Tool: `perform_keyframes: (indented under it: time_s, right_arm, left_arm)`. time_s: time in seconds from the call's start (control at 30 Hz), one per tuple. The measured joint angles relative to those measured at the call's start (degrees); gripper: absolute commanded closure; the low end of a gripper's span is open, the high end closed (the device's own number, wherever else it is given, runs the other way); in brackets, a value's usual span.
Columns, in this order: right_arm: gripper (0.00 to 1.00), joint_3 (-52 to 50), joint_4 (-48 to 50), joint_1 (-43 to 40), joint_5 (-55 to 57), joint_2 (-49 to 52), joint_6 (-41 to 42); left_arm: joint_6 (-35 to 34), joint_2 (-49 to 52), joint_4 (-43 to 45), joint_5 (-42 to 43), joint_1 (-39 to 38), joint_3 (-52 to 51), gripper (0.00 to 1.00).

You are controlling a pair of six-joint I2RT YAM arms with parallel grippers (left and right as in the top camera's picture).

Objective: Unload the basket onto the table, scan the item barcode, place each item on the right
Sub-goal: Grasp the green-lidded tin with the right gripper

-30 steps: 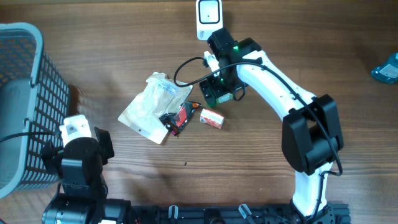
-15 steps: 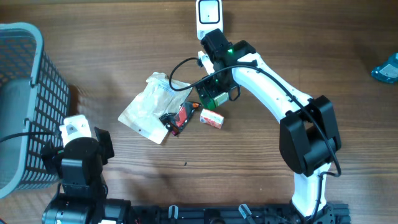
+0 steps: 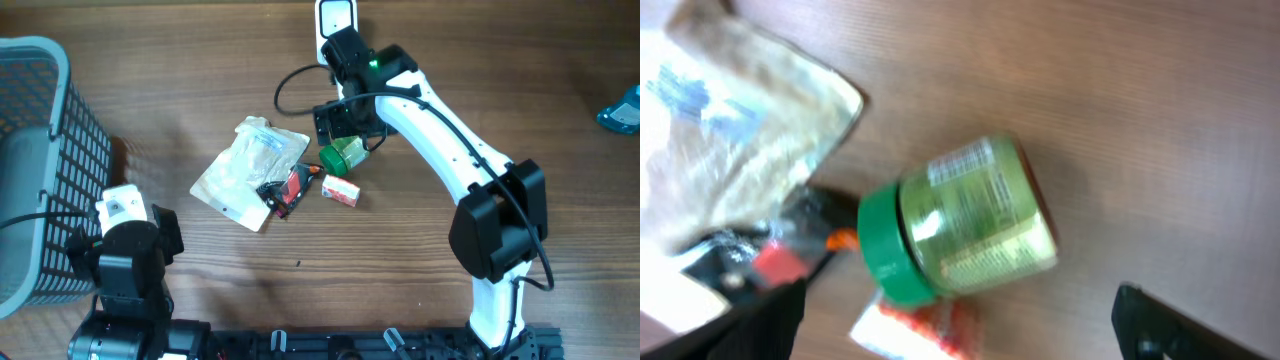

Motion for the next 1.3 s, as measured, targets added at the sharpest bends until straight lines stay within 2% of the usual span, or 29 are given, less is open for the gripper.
perform_keyframes:
  time_s: [0.03, 0.27, 0.37, 0.53, 0.7, 0.97, 1.1, 1.17, 1.3]
  right_arm:
    - [0.0, 0.3, -0.8, 0.0, -1.7, 0.0, 5.6]
    - [0.0, 0.3, 1.2, 0.0, -7.8, 0.0, 25.8]
    - [0.0, -2.0, 1.7, 0.0, -7.0, 0.0, 40.2]
    - [0.0, -8.2, 7.1, 0.0, -5.8, 0.0, 51.5]
    - [0.0, -14.2, 16.6, 0.0, -4.3, 0.0, 53.6]
    - [0.02, -14.4, 19.4, 0.0, -1.4, 1.0, 51.8]
    - [0.13, -14.4, 19.8, 0.0, -1.7, 5.1, 49.3]
    - [0.29, -14.5, 19.8, -0.1, -1.7, 5.7, 48.3]
    - [0.35, -14.5, 19.7, -0.1, -1.9, 5.7, 46.4]
  left_arm:
    - [0.0, 0.0, 0.0, 0.0, 0.0, 0.0, 0.0]
    - [0.0, 0.0, 0.0, 0.0, 0.0, 0.0, 0.0]
    - [0.0, 0.0, 0.0, 0.0, 0.0, 0.0, 0.0]
    - [0.0, 0.0, 0.0, 0.0, 0.0, 0.0, 0.0]
    - [0.0, 0.0, 0.0, 0.0, 0.0, 0.0, 0.0]
    - [0.0, 0.0, 0.0, 0.0, 0.0, 0.0, 0.0]
    - [0.0, 0.0, 0.0, 0.0, 0.0, 0.0, 0.0]
    - [0.0, 0.0, 0.0, 0.0, 0.0, 0.0, 0.0]
    - [0.0, 0.0, 0.0, 0.0, 0.0, 0.0, 0.0]
